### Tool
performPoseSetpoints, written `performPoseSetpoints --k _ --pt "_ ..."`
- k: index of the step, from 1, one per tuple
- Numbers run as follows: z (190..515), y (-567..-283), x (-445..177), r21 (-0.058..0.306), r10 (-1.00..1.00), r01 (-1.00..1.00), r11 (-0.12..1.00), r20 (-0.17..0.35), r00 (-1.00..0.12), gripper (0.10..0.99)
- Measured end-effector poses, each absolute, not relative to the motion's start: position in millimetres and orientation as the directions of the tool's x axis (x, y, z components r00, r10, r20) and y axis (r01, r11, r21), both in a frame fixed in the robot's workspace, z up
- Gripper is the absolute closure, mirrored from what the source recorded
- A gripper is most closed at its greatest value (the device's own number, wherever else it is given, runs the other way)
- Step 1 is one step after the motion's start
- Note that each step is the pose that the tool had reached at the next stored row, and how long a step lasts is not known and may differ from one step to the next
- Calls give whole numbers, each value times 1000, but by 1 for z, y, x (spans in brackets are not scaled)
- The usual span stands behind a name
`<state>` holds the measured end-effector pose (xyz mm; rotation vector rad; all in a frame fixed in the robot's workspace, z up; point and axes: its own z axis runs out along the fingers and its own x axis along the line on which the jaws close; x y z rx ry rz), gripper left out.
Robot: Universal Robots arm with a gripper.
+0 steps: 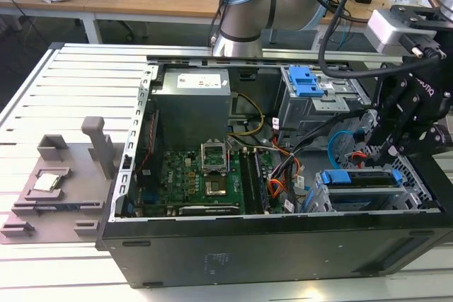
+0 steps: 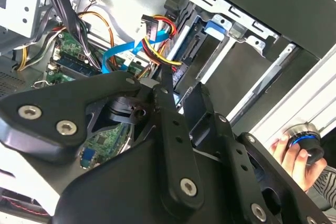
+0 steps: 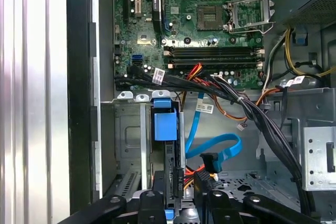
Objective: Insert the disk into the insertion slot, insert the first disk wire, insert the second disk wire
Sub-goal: 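Insert the first disk wire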
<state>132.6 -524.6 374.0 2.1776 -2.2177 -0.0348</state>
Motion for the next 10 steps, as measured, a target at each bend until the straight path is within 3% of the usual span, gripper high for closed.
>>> performPoseSetpoints --k 10 --pt "367 -525 133 39 -1000 -999 18 8 -18 725"
